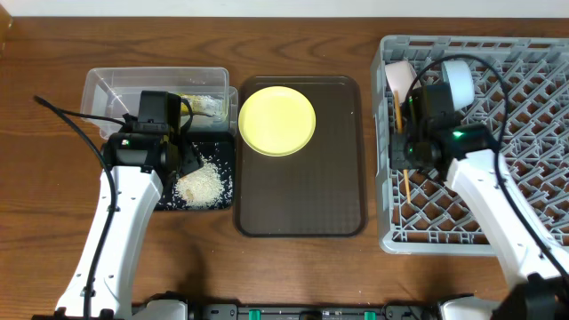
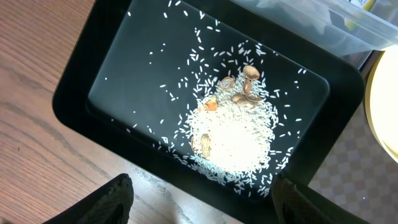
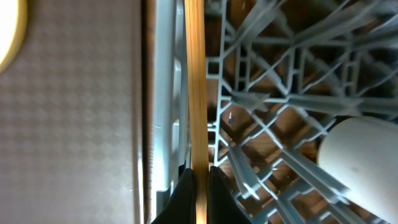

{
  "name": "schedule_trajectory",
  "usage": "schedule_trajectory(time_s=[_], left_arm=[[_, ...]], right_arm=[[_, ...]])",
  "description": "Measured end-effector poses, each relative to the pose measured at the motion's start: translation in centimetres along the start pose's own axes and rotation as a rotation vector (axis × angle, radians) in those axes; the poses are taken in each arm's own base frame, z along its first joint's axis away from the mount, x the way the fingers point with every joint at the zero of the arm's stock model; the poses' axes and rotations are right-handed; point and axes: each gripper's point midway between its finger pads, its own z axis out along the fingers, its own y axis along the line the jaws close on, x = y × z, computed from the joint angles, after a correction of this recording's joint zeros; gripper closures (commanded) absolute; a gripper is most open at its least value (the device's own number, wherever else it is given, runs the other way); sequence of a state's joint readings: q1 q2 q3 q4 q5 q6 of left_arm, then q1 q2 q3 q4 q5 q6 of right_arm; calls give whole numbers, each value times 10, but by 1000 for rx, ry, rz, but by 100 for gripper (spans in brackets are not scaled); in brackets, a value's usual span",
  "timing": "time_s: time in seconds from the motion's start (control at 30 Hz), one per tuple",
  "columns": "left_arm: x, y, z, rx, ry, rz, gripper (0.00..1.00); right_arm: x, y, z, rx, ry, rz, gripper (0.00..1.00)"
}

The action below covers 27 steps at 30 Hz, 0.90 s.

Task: Sort waste into correct bins and load items into the dishwasher rack
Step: 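Move the right gripper to the yellow plate and grasp its rim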

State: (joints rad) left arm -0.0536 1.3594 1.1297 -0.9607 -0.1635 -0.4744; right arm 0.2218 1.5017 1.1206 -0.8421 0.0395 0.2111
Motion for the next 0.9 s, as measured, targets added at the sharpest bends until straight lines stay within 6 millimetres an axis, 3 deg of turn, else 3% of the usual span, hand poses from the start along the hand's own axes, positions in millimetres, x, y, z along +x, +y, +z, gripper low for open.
schedule_trajectory(time_s=[0.07, 0.2, 0.5, 0.63, 0.8, 0.9], left_arm=[[0, 0, 0, 0, 0, 0, 26], [0, 0, 0, 0, 0, 0, 26], [0, 0, 0, 0, 0, 0, 26], [0, 0, 0, 0, 0, 0, 26], [0, 0, 0, 0, 0, 0, 26], [0, 0, 0, 0, 0, 0, 26]], right_arm=[[5, -1, 12, 7, 33, -4, 98], [6, 0, 22, 9, 46, -8, 83], [-6, 3, 22, -4, -4, -14, 75], [-22, 7, 16, -24, -71, -11, 70], [-65, 45, -10, -184, -263, -40, 51], [-84, 77, -25, -283, -359, -90, 47]])
